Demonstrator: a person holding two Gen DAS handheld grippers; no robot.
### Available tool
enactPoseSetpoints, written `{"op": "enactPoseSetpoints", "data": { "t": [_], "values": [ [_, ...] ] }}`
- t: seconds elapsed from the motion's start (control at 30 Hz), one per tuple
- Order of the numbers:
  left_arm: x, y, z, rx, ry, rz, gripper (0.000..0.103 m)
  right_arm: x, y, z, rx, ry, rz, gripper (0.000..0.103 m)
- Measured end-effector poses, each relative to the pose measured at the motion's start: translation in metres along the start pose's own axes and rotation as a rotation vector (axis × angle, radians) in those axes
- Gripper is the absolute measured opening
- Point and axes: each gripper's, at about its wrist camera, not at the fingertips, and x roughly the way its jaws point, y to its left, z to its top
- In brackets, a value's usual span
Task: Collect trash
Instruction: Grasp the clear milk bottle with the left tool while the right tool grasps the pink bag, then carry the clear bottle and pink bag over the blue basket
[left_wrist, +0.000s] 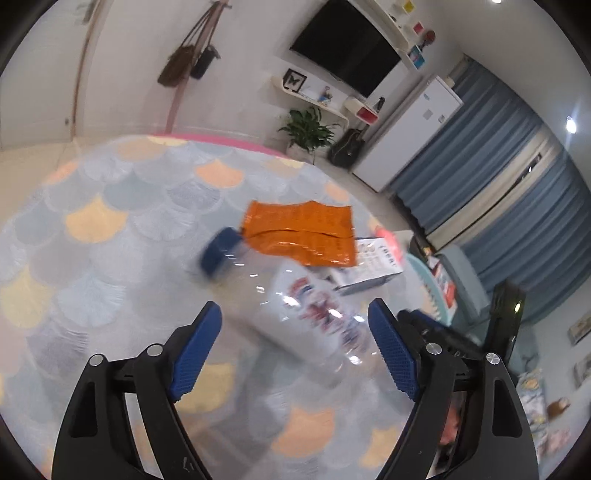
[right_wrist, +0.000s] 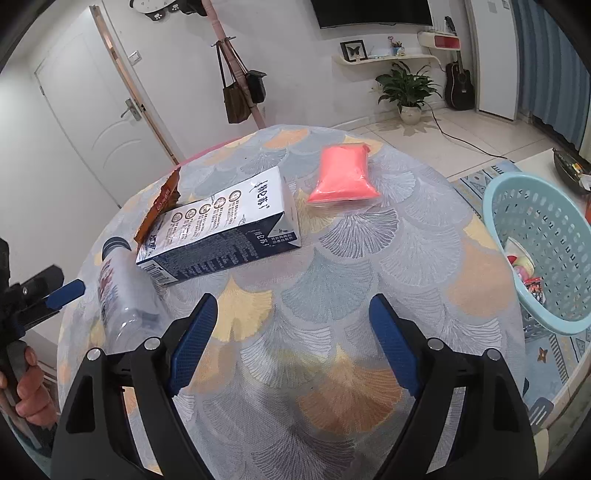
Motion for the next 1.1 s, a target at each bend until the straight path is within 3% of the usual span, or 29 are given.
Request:
{"op": "enactPoseSetpoints", "data": {
  "t": [0.17,0.23,0.37,0.47,0.63,0.8,0.83,0.93,1.1],
  "values": [
    [0.026,-0.003,0.003,-0.104,0.025,0.036,0.080,-0.003,-0.003,-0.001,0.011,-0.020,0.007,0.080],
    [0.034,-0.008,0.005,-0.137,-0.002,0.104,0.080,-0.004,-0.004,0.000,0.017,-0.024,0.009,0.080],
    [0.053,-0.026,0.005,-0.105,0.013,0.212,0.080,-0.007,-0.006,0.000,0.037,-0.045,-0.012,0.080],
    [0.061,-0.041,-0.001,-0.014,0.024,0.298,0.079,-0.010,-0.008,0.002,0.036,-0.053,-0.020,0.080],
    [0.048,-0.045,-0.009,0.065,0.030,0.304,0.076,-0.010,-0.008,0.028,-0.016,-0.070,-0.099,0.080],
    [0.032,-0.043,-0.020,0.105,0.031,0.269,0.072,-0.001,-0.020,0.070,-0.003,-0.098,-0.115,0.079],
    [0.031,-0.043,-0.022,0.112,0.031,0.263,0.071,0.005,-0.021,0.077,-0.017,-0.099,-0.152,0.073],
    [0.030,-0.042,-0.024,0.115,0.035,0.237,0.069,0.031,-0.026,0.089,-0.018,-0.043,-0.176,0.061],
    [0.029,-0.041,-0.028,0.119,0.034,0.187,0.066,0.058,-0.027,0.091,-0.006,0.011,-0.157,0.061]
  ]
}}
